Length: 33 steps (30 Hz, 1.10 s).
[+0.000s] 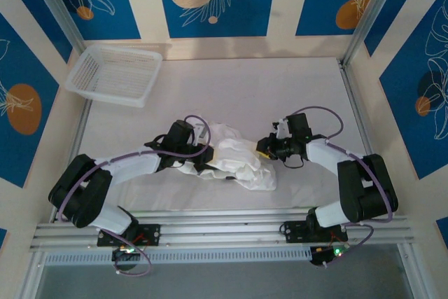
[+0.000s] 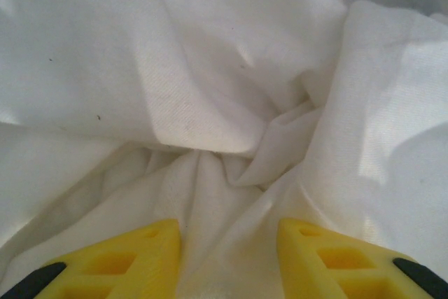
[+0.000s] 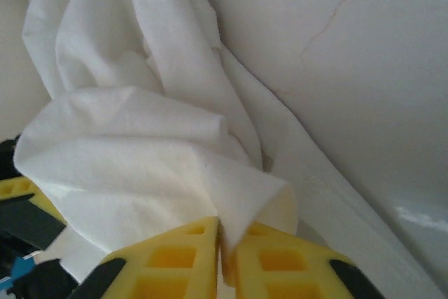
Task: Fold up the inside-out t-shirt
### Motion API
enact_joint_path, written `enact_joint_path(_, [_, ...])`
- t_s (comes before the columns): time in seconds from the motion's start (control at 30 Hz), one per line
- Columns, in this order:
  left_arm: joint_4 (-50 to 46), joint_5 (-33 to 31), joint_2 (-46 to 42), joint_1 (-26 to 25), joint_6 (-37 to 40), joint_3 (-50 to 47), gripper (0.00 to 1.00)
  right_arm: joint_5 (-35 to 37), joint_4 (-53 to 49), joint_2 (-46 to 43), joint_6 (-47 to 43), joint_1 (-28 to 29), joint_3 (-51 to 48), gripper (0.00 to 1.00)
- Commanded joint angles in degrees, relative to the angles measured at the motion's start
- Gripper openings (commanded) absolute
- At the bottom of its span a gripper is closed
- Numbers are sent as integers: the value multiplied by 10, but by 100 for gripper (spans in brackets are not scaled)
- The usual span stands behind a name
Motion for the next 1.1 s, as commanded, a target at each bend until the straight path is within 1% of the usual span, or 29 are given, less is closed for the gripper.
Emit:
enact_joint_path(0.0, [0, 2, -3, 4, -6, -4, 41, -11, -36, -37, 1, -2, 13, 1])
enact_joint_path(0.1, [-5, 5, -29, 4, -13, -6, 41, -4, -58, -118, 32, -3, 37, 0])
enact_joint_path(0.17, [-8, 7, -72, 4, -17, -13, 48, 19, -65, -179, 54, 2, 70, 0])
enact_joint_path(0.23, [-12, 0, -118, 2, -21, -22, 54, 48, -66, -218, 81, 6, 106, 0])
enact_joint_path(0.27, [-17, -10, -140, -9, -22, -25, 57, 66, -60, -231, 98, 7, 123, 0])
enact_joint_path(0.3, [-26, -27, -154, -28, -17, -24, 59, 85, -53, -239, 114, 9, 134, 0])
enact_joint_path(0.37, [-59, -95, -168, -107, 8, -7, 61, 146, -43, -252, 145, 14, 154, 0])
enact_joint_path(0.4, [-69, -114, -161, -141, 16, 5, 62, 172, -40, -256, 159, 16, 160, 0])
enact_joint_path(0.47, [-75, -139, -121, -213, 27, 37, 64, 239, -39, -265, 187, 16, 172, 0])
enact_joint_path(0.53, [-67, -145, -63, -263, 43, 72, 66, 298, -28, -275, 201, 17, 174, 0])
enact_joint_path(0.63, [-61, -135, 51, -311, 81, 144, 68, 368, -21, -283, 199, 16, 180, 0])
enact_joint_path(0.73, [-88, -134, 156, -325, 111, 229, 72, 370, -21, -284, 174, 12, 191, 0])
enact_joint_path(0.8, [-98, -113, 213, -326, 131, 279, 75, 365, -24, -286, 166, 10, 191, 0])
enact_joint_path(0.83, [-103, -93, 241, -325, 138, 302, 76, 365, -26, -289, 164, 8, 189, 0])
enact_joint_path(0.9, [-110, -73, 284, -326, 133, 337, 77, 362, -28, -295, 166, 4, 182, 0])
enact_joint_path(0.93, [-126, -73, 309, -326, 127, 358, 77, 357, -28, -299, 166, 1, 180, 0])
enact_joint_path(0.97, [-157, -89, 333, -326, 119, 382, 75, 353, -28, -303, 166, -3, 176, 0])
enact_joint_path(1.0, [-175, -101, 347, -327, 113, 395, 68, 350, -29, -307, 166, -6, 175, 0])
enact_joint_path(1.03, [-182, -112, 356, -326, 109, 397, 57, 347, -32, -311, 169, -10, 175, 0])
enact_joint_path(1.07, [-180, -122, 354, -323, 105, 391, 41, 348, -35, -314, 171, -13, 176, 0])
